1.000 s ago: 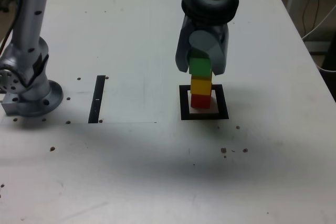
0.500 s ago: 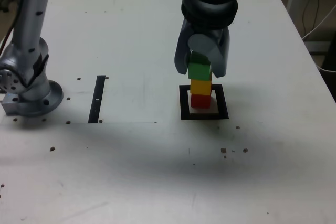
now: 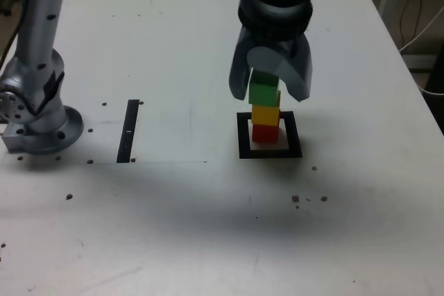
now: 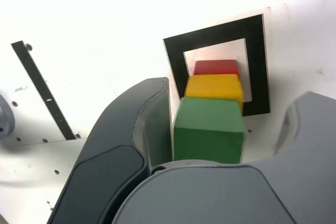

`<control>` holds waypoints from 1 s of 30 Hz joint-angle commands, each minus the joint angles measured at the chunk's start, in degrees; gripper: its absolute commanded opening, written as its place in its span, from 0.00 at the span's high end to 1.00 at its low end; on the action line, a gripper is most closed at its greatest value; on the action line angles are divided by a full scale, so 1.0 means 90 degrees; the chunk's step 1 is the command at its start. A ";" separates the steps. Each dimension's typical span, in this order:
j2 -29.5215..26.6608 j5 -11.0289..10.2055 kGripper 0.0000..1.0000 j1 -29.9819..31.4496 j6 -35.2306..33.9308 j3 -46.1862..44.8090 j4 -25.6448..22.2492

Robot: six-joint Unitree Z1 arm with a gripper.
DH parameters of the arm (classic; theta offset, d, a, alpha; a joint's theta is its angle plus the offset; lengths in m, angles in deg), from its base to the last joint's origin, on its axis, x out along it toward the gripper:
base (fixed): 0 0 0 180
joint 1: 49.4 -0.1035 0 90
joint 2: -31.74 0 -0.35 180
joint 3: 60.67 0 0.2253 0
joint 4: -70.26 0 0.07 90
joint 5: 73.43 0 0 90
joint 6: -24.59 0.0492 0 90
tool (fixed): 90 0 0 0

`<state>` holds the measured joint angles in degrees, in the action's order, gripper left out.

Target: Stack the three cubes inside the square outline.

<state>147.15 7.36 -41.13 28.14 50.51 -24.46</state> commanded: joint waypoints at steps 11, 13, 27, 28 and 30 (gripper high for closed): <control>-0.2024 0.0225 0.01 -0.0067 0.0157 -0.0976 0.0043; -0.2300 0.0283 0.01 -0.0136 0.0163 -0.1215 -0.0007; -0.3510 0.0644 0.01 -0.0323 0.0158 -0.4215 0.1025; -0.3578 0.0644 0.01 -0.0324 0.0151 -0.4412 0.1217; -0.3762 0.0668 0.01 -0.0323 0.0143 -0.4712 0.1505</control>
<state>114.82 13.18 -43.97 29.52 12.04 -12.11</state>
